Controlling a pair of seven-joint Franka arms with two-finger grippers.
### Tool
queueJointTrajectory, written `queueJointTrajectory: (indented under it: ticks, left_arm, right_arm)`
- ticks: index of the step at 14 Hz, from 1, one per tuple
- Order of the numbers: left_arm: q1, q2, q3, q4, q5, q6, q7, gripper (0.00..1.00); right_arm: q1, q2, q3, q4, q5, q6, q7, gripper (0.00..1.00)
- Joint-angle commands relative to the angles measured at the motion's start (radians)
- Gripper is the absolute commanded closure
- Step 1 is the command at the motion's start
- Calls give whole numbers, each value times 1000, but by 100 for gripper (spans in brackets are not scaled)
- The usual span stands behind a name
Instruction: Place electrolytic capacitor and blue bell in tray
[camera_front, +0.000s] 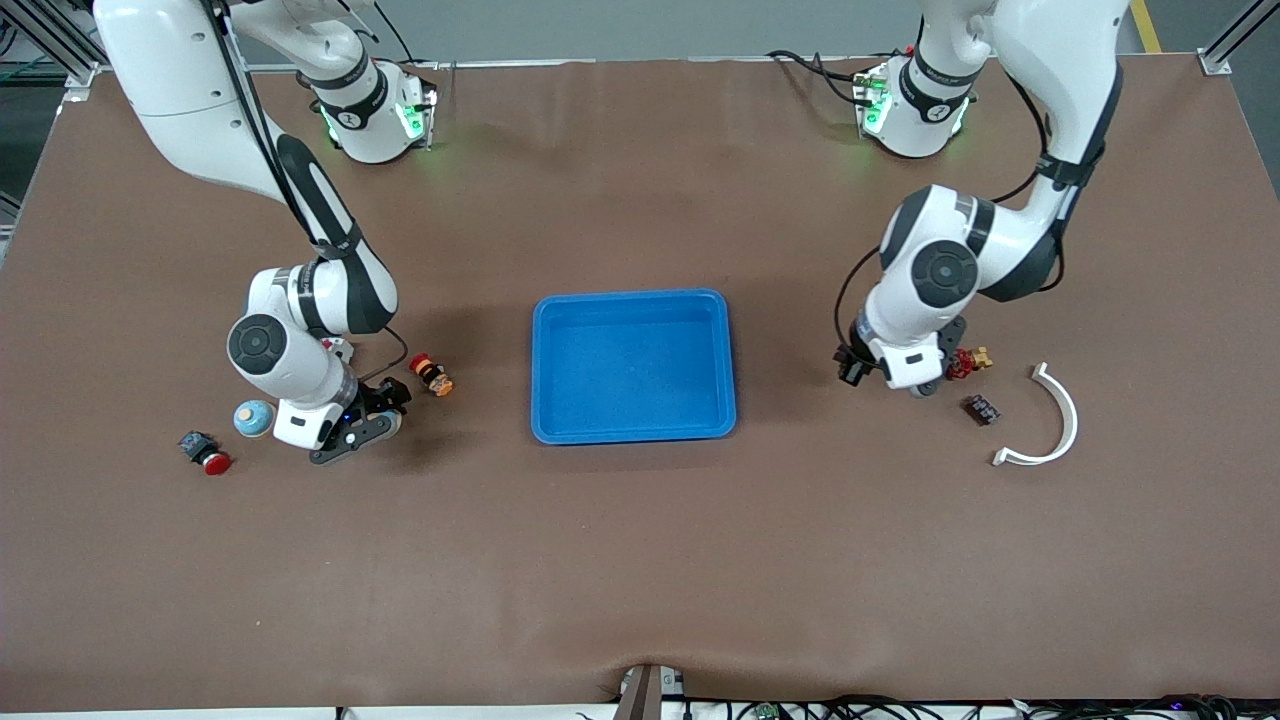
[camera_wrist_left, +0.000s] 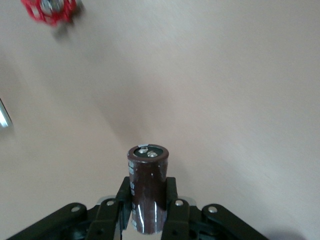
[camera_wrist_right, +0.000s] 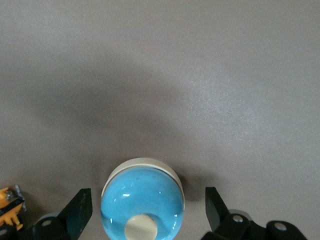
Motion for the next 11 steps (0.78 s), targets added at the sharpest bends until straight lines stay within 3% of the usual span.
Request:
queueJointTrajectory:
  ticks: [1, 6, 9, 11]
  left_arm:
    - [-81, 79, 1, 115, 1, -23, -162, 100]
    - [-201, 199, 1, 330, 0, -72, -400, 100]
    - [-253, 239, 0, 393, -5, -74, -486, 100]
    - [-278, 260, 0, 405, -40, -74, -541, 100]
  right_arm:
    - [8, 0, -5, -14, 7, 20, -11, 0]
    - [8, 9, -5, -16, 7, 32, -11, 0]
    - [7, 9, -5, -14, 7, 32, -11, 0]
    - [7, 10, -5, -13, 7, 32, -9, 10]
